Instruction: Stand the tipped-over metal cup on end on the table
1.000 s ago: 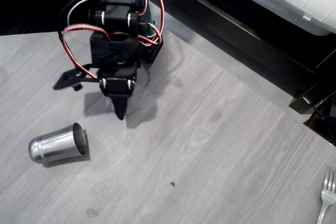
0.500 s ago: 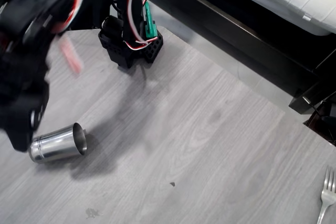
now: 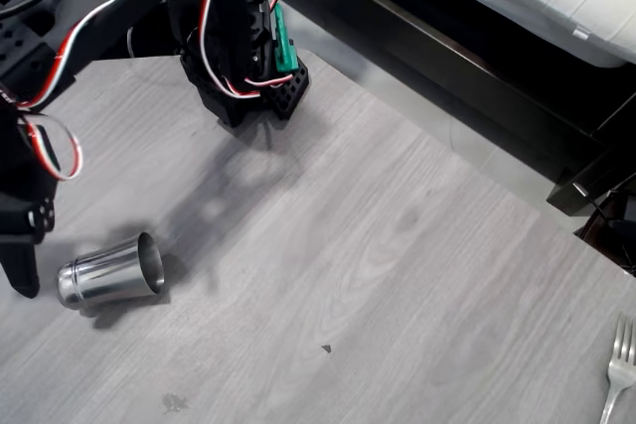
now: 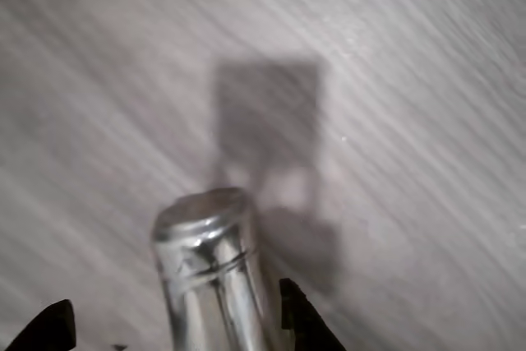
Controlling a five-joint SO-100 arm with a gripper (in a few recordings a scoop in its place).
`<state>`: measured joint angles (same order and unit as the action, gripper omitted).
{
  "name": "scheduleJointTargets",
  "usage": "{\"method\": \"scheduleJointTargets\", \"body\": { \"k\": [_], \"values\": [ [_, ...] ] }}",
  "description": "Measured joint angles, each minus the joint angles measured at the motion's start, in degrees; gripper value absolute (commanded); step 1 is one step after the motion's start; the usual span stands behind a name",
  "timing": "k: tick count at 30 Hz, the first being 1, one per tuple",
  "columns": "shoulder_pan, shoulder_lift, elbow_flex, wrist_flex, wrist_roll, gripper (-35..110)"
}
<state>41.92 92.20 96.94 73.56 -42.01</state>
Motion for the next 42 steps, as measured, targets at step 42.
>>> {"method": "scheduleJointTargets", "body": {
  "k": [42],
  "values": [
    [-4.9,-16.8,-0.3,-8.8,-1.1,23]
  ]
}}
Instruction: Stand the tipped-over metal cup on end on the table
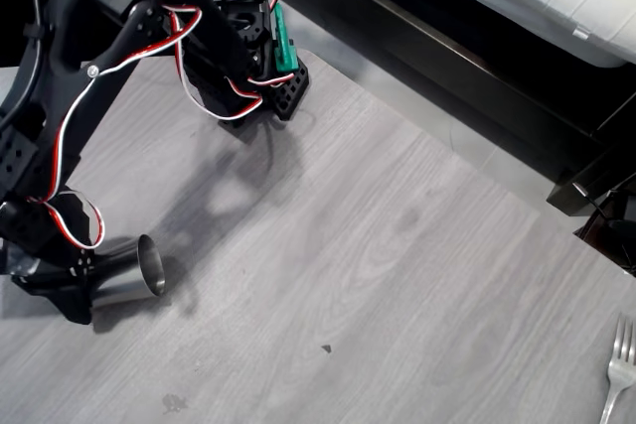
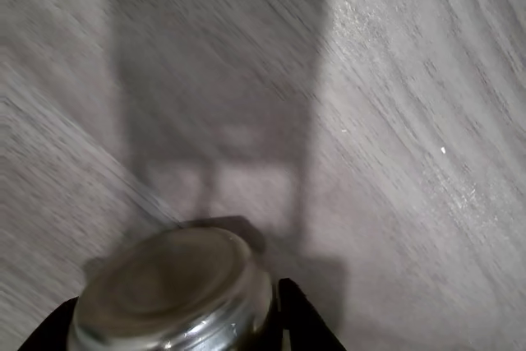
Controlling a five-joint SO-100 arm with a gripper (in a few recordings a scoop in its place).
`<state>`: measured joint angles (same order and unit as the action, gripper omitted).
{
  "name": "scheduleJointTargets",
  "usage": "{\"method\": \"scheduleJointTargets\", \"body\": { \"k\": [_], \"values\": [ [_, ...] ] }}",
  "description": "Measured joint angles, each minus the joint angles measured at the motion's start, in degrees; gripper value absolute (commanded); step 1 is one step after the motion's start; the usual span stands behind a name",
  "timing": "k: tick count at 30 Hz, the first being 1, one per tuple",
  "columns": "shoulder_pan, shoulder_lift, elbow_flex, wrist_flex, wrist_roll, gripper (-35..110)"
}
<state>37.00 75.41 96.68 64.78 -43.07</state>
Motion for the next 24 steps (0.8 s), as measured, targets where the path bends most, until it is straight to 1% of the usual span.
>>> {"method": "scheduleJointTargets", "body": {
  "k": [1,3,4,16,24],
  "values": [
    [0.0,-0.6,0.0,0.0,-0.1,20],
    [0.0,-1.5,0.0,-0.2,-0.1,4],
    [0.0,-1.7,0.0,-0.4,-0.1,0],
    [-0.1,-0.5,0.0,-0.7,-0.1,0],
    [-2.9,13.8,0.7,-0.6,-2.3,0]
  ]
}}
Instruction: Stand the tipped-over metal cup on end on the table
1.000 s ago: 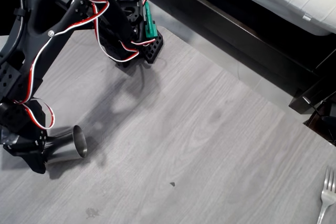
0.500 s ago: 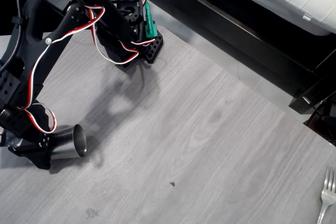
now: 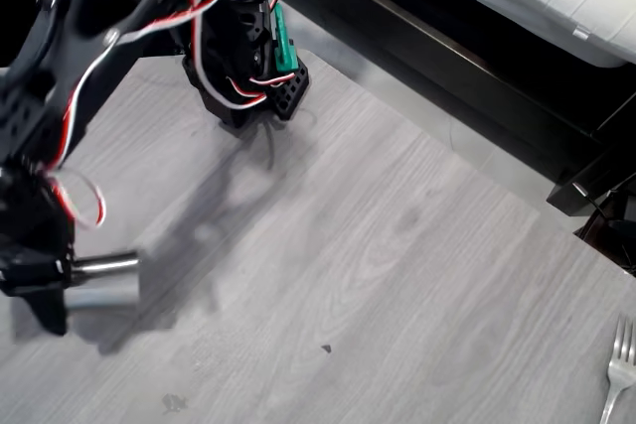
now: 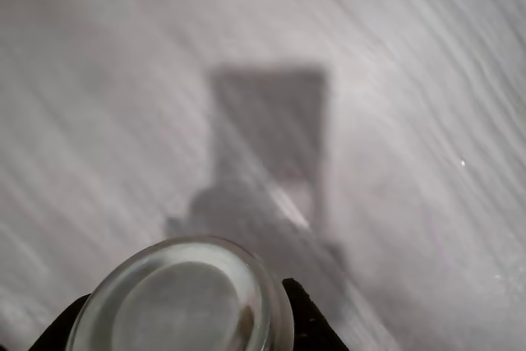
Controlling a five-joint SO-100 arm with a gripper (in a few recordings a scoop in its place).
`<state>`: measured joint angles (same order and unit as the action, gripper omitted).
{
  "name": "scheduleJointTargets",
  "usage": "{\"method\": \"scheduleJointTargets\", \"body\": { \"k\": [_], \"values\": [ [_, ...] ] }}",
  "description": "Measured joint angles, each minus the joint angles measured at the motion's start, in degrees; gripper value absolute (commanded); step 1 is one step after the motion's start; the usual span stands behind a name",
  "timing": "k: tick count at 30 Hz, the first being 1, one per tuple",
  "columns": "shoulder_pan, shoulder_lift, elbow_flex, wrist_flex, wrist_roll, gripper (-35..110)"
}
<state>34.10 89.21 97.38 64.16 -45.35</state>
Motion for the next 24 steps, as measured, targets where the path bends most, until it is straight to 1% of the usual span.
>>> {"method": "scheduleJointTargets", "body": {
  "k": [2,7,10,13,17,20,22,24],
  "values": [
    [-2.3,6.9,7.0,-6.2,-3.9,0],
    [-8.5,33.7,30.9,-27.9,-10.8,0],
    [-12.7,44.4,43.7,-38.4,-13.8,0],
    [-14.6,52.6,53.8,-46.5,-16.5,0],
    [-17.1,56.1,63.9,-59.1,-21.4,0],
    [-17.5,55.6,66.8,-66.8,-23.0,0],
    [-18.5,53.4,67.9,-71.7,-24.8,0],
    [-18.8,48.3,68.0,-80.2,-27.0,0]
  ]
}}
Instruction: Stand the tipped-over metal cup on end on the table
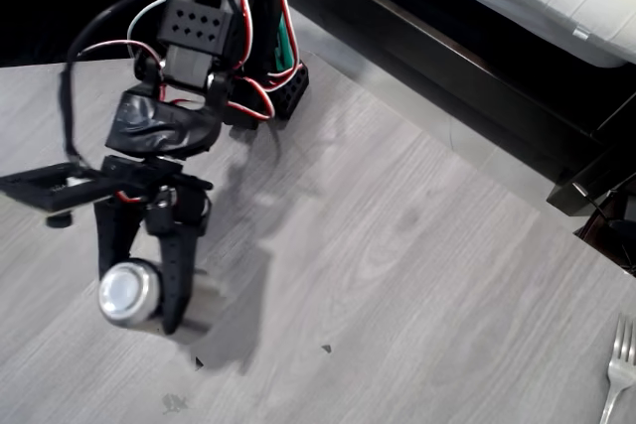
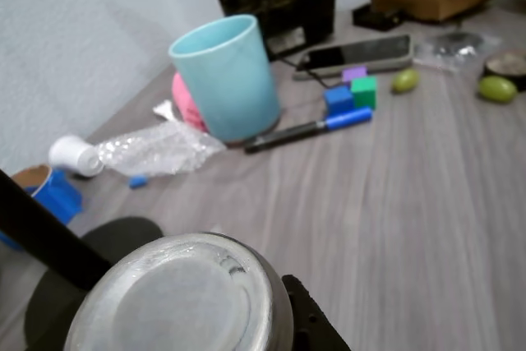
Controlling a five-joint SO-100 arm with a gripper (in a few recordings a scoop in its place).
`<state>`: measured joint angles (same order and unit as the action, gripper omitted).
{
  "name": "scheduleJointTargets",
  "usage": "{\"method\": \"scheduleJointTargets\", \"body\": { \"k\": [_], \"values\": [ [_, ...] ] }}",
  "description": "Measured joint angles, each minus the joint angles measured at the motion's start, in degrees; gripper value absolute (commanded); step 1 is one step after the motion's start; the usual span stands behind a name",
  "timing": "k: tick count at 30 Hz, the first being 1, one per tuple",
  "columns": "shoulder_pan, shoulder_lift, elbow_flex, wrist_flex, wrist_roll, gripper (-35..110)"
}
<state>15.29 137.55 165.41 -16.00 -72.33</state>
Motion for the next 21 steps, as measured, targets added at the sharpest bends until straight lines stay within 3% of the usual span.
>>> {"method": "scheduleJointTargets", "body": {
  "k": [7,13,21],
  "values": [
    [-2.6,-29.4,-0.1,-37.4,-5.7,0],
    [-2.5,-55.9,-5.4,-63.2,-8.9,0],
    [-2.7,-70.2,-9.9,-67.6,-9.1,0]
  ]
}}
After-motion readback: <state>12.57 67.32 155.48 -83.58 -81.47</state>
